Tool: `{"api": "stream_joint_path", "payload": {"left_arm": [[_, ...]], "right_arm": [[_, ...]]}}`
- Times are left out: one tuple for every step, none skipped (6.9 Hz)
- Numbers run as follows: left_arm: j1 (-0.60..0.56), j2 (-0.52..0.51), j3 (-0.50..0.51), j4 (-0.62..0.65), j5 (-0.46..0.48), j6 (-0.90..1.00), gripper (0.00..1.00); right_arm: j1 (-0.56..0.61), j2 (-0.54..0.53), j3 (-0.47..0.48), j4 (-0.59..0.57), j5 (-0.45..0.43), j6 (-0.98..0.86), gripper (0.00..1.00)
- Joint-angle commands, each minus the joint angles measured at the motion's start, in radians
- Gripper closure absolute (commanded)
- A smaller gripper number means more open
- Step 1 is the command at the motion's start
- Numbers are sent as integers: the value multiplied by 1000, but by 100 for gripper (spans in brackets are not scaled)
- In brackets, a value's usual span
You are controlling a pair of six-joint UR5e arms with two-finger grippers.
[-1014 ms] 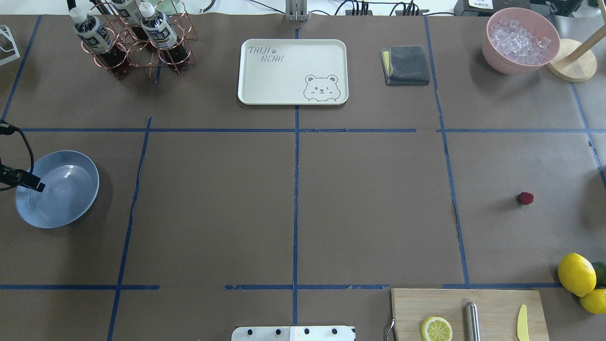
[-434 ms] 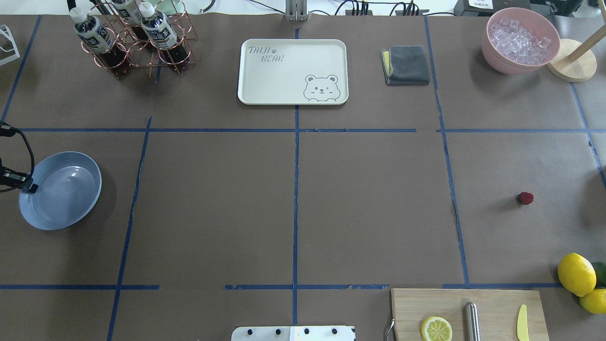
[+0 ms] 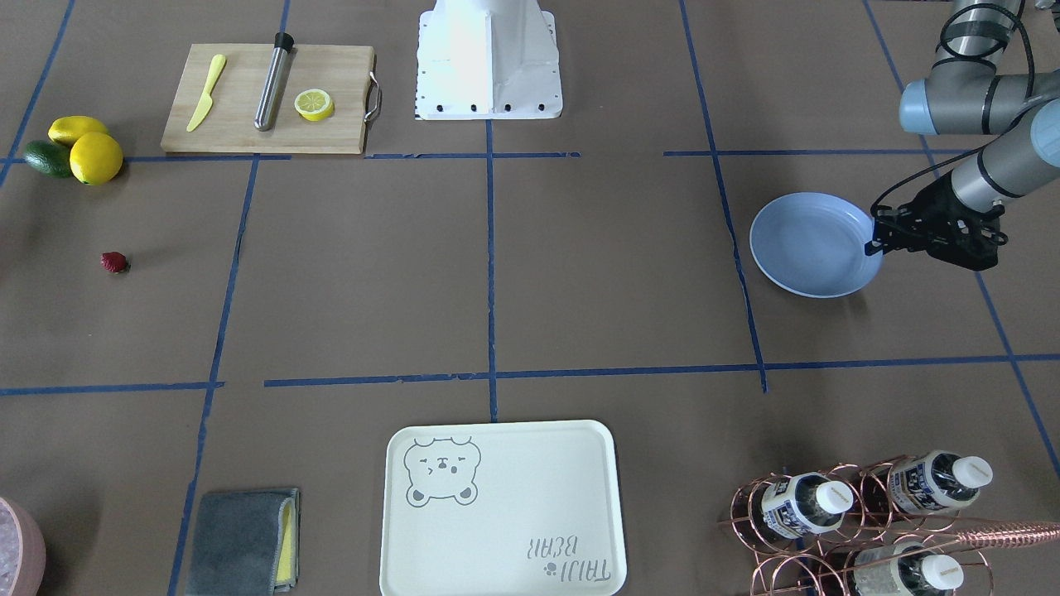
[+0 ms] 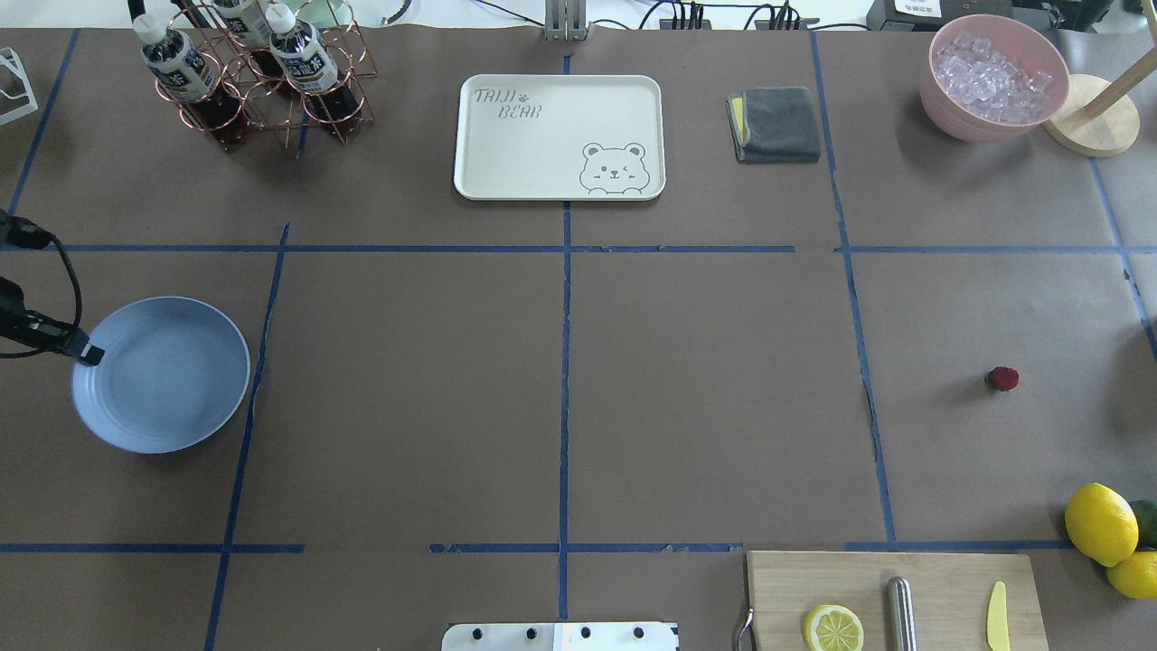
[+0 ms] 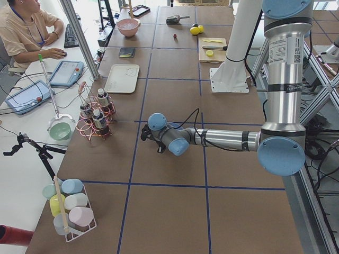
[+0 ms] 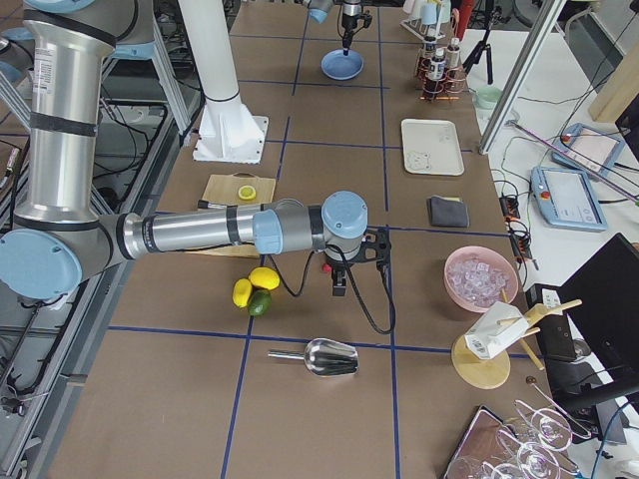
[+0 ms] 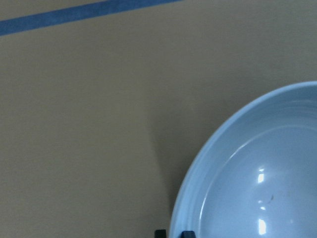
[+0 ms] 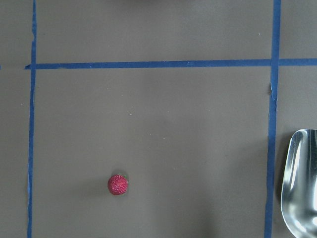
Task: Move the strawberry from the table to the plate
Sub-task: 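Lower the left gripper to the rim of the light blue plate and grip it, then slide the light blue plate with the left gripper toward the table center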
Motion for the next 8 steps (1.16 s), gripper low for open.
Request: {"api": "stream_joint_path", "payload": {"left_arm": [[8,-169,-51,4,-55,-256,100],[81,-312,-9,5,-53,-382,100],[193,-412,37,1,-20,-476,100],[299,-495,51,5,67,-544,100],[351,-543,51,5,127,-619,100],[393,-561,51,4,188,-645,100],[428,-568,53,4,248,-665,100],[447,-568,54,2,279,-667,100]], "right_arm": [[2,-2,30,3,22,3,0],[1,1,29,3,24,3,0],[1,2,23,8,21,1,0],[1,5,20,8,18,0,0],[1,5,15,8,16,0,0],[1,4,15,8,18,1,0],[1,5,14,8,16,0,0],[-1,5,6,8,18,0,0]]}}
